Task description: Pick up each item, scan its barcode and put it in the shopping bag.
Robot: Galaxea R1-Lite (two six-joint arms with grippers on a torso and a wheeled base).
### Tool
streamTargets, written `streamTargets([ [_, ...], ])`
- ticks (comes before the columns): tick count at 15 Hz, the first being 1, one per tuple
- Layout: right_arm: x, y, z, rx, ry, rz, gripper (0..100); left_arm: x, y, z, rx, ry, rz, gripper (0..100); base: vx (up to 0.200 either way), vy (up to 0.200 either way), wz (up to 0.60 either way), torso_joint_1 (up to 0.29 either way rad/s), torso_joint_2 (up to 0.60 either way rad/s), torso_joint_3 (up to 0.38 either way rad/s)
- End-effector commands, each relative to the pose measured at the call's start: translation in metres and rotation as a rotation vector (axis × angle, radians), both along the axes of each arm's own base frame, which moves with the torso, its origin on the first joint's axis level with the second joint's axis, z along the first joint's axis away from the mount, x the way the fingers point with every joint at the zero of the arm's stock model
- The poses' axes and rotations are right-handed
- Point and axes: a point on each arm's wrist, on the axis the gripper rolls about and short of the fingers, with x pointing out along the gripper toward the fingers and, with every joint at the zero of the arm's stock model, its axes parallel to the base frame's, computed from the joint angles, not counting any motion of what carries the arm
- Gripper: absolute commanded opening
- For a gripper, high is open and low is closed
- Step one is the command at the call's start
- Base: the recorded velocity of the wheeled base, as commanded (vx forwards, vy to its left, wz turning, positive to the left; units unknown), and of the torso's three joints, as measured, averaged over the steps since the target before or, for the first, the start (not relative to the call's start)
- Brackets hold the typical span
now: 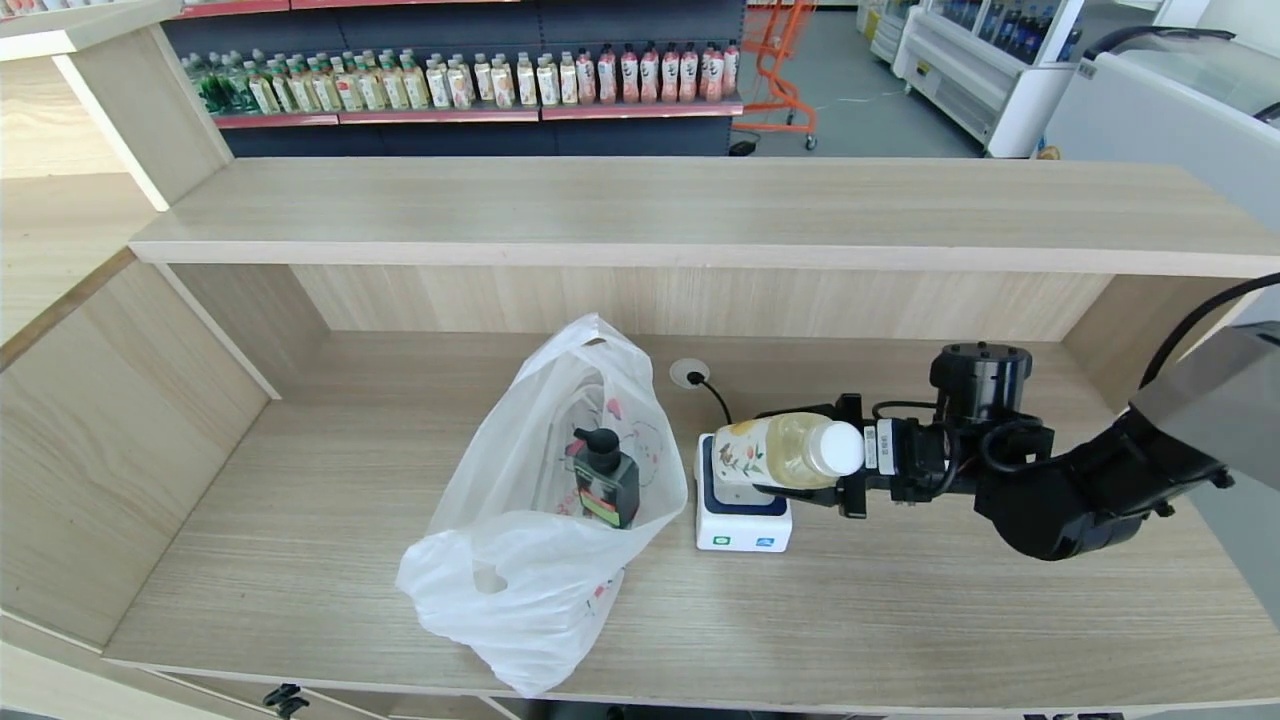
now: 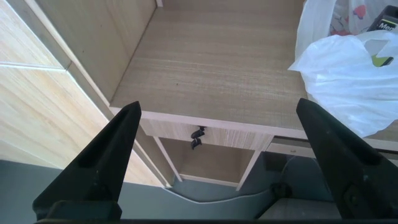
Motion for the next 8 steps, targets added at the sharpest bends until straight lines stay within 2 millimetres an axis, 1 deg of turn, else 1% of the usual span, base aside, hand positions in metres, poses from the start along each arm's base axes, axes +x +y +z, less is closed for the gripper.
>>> streamTargets([
  [1,0.006,0.0015,-0.0103,-0.006,0.02,-0.001,0,0.0001,0.0,0.0,0.0,0.001,0.0,100,0.0,0.0,0.0,0.0,0.0,0.0],
  [3,0.0082,0.002,-0.0102,-0.005,0.01,-0.001,0,0.0001,0.0,0.0,0.0,0.001,0.0,100,0.0,0.0,0.0,0.0,0.0,0.0],
  [8,0.0079,0.002,-0.0016,0.008,-0.033,-0.001,0,0.0,0.0,0.0,0.0,0.0,0.0,100,0.0,0.0,0.0,0.0,0.0,0.0],
])
